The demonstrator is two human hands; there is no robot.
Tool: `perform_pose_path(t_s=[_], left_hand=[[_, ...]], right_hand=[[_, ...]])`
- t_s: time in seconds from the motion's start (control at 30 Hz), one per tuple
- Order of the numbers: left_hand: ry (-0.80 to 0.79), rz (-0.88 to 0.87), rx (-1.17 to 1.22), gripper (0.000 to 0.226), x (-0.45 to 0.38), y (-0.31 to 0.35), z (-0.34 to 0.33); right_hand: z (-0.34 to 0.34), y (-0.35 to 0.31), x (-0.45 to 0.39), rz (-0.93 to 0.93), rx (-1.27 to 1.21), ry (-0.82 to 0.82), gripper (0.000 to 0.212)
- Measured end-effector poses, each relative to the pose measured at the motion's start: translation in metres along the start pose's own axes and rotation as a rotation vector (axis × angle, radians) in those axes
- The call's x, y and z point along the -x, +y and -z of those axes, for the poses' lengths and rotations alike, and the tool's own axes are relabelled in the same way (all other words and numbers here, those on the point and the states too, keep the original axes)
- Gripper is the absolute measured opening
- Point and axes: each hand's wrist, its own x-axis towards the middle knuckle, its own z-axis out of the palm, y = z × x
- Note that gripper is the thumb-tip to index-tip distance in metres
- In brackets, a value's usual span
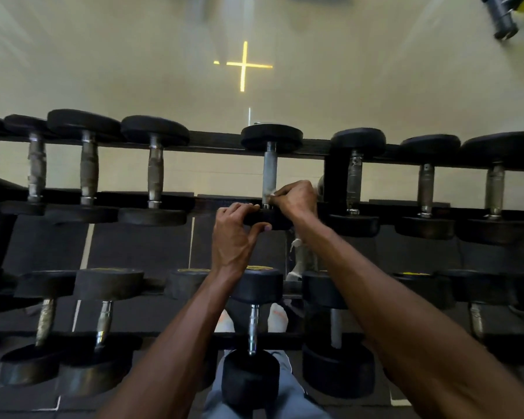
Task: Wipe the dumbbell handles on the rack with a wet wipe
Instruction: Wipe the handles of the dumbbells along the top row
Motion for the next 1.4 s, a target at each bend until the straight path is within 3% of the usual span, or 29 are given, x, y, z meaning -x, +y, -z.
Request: perform_pose_path(t_s=[0.1, 0.3, 0.43, 0.5, 0.67, 0.8, 0.93, 1.03, 1.23, 1.4], left_hand=[[-0.019, -0.016, -0.022, 0.047, -0.003, -0.001, 0.001], [-0.077, -0.13, -0.086, 0.052, -0.003, 0.007, 0.008], [-0.201, -0.241, -0.19, 0.05, -0.008, 0.031, -0.005], [-0.272, -0.27, -0.306, 0.045, -0.014, 0.046, -0.018], [-0.445, -0.274, -0.798, 0.032, -0.031, 0.07, -0.047], [-0.477, -0.251, -0.949, 0.026, -0.04, 0.081, -0.06], [-0.446, -0.261, -0.836, 0.02, -0.041, 0.077, -0.062], [-0.346, -0.263, -0.598, 0.019, -0.042, 0.055, -0.049], [-0.229, -0.05, -0.014, 0.056, -0.03, 0.033, -0.018], [-0.248, -0.025, 0.001, 0.057, -0.027, 0.033, -0.018]], right_hand=[[0.014, -0.006, -0.007, -0.015, -0.009, -0.097, 0.029], [0.035, 0.007, -0.014, 0.107, -0.287, -0.182, 0.018], [0.044, 0.009, -0.021, 0.136, -0.324, -0.258, 0.044], [0.048, 0.008, -0.026, 0.163, -0.288, -0.248, 0.049], [0.055, 0.007, -0.047, 0.207, -0.279, -0.261, 0.028], [0.057, 0.004, -0.064, 0.242, -0.252, -0.276, 0.026], [0.058, 0.003, -0.064, 0.264, -0.252, -0.333, 0.034], [0.059, -0.001, -0.065, 0.257, -0.29, -0.363, 0.032], [0.055, -0.006, -0.062, 0.263, -0.291, -0.375, 0.03], [0.052, -0.005, -0.066, 0.344, -0.106, -0.33, 0.034]])
